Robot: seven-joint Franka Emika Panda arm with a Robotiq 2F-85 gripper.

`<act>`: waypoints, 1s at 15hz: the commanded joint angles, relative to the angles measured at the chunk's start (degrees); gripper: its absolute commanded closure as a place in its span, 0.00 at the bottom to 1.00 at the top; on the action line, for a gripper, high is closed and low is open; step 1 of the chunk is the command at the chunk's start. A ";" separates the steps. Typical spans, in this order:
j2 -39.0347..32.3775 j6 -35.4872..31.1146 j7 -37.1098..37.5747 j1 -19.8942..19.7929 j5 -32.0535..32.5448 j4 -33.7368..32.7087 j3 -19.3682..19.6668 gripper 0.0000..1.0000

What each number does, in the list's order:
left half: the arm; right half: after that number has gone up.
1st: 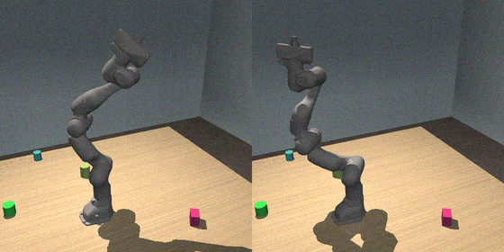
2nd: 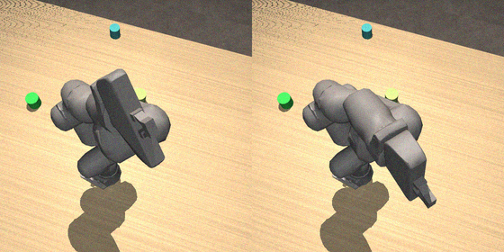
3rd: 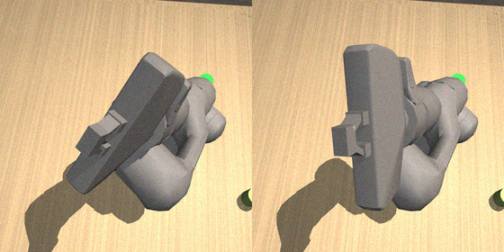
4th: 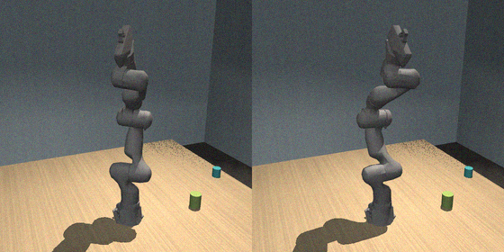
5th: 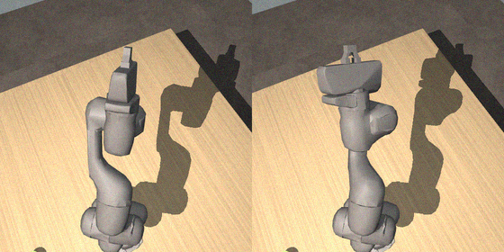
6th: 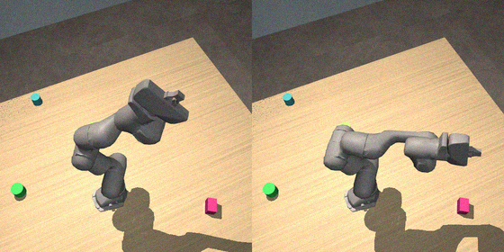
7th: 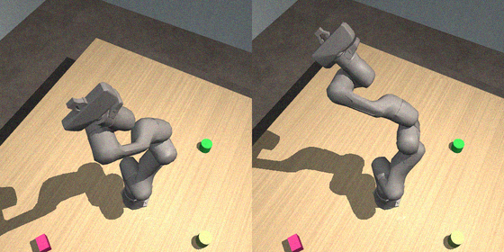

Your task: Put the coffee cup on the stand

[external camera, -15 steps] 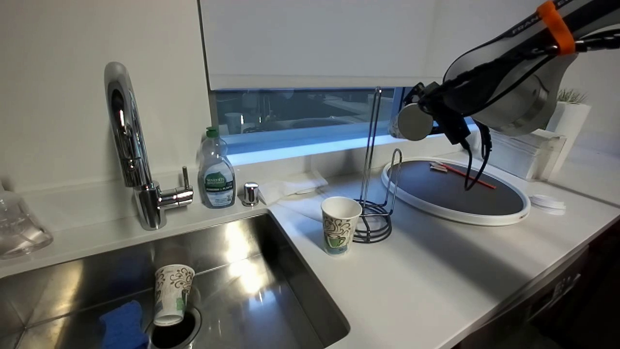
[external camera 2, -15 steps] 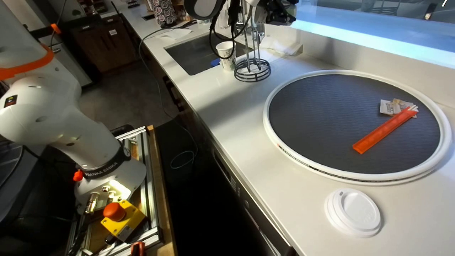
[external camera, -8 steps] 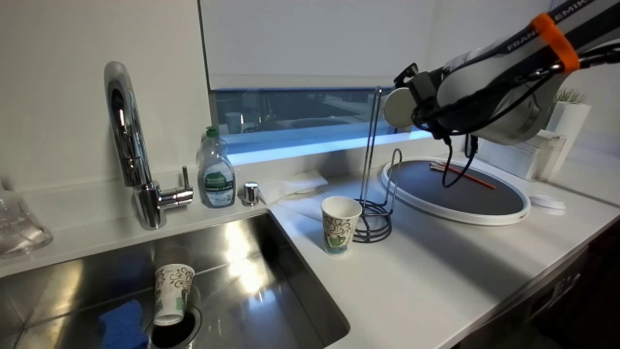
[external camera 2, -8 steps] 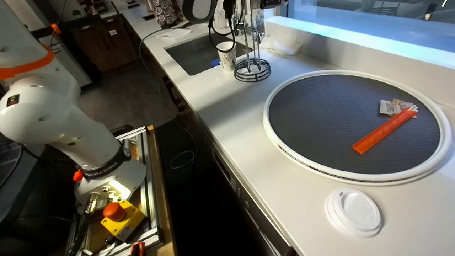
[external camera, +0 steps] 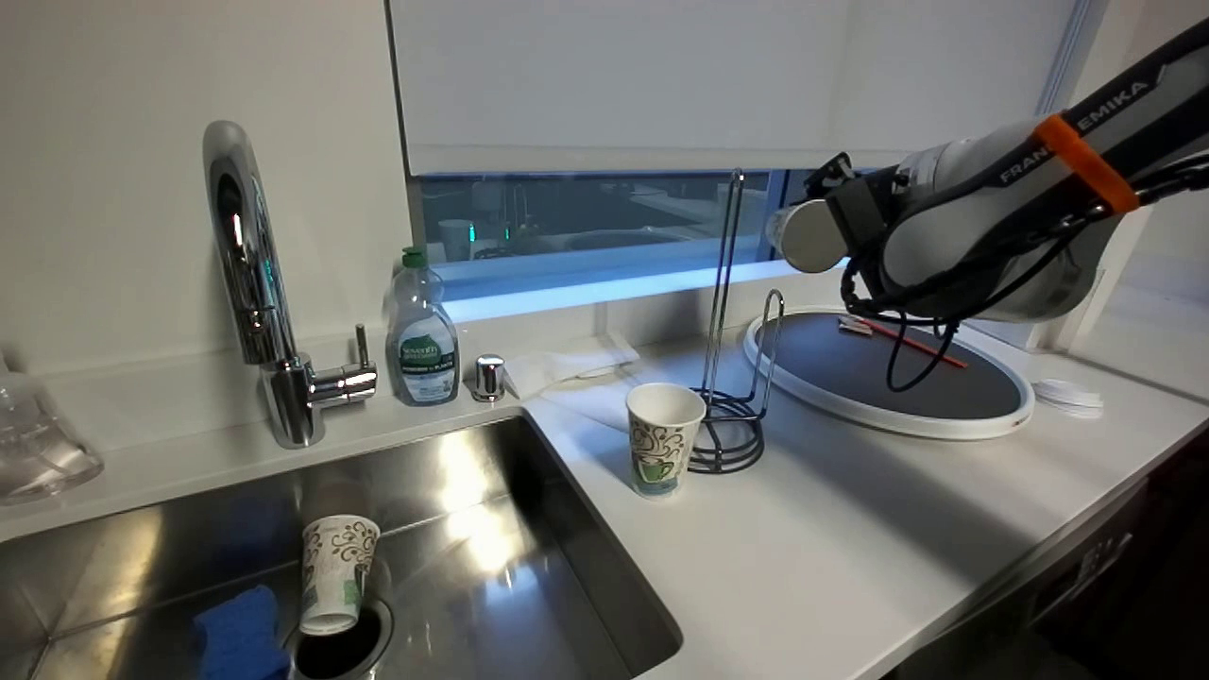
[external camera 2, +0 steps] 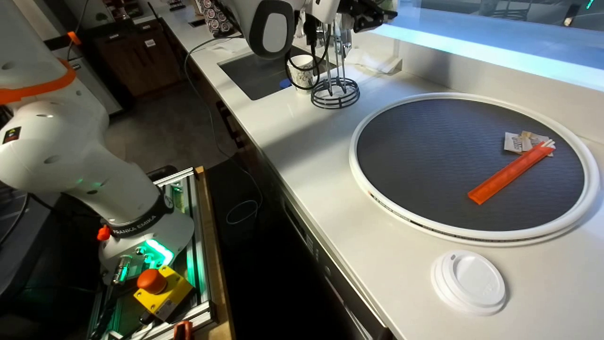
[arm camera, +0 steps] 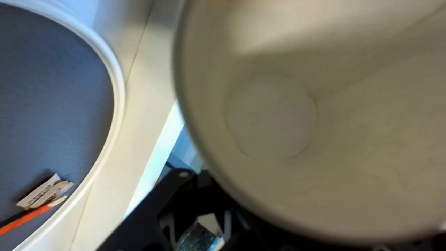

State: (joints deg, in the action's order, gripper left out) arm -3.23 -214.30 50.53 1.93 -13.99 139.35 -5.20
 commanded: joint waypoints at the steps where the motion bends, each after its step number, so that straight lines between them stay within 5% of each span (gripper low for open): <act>1: 0.07 0.03 0.04 -0.40 0.00 0.33 0.29 0.46; 12: 0.16 0.05 0.16 -0.66 0.00 0.49 0.43 0.46; 13: 0.16 0.05 0.16 -0.66 0.00 0.49 0.43 0.71; 15: 0.20 -3.41 -3.98 0.50 -1.14 1.18 0.39 0.71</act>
State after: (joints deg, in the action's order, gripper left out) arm -3.09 -214.46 50.21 1.30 -13.99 139.78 -4.79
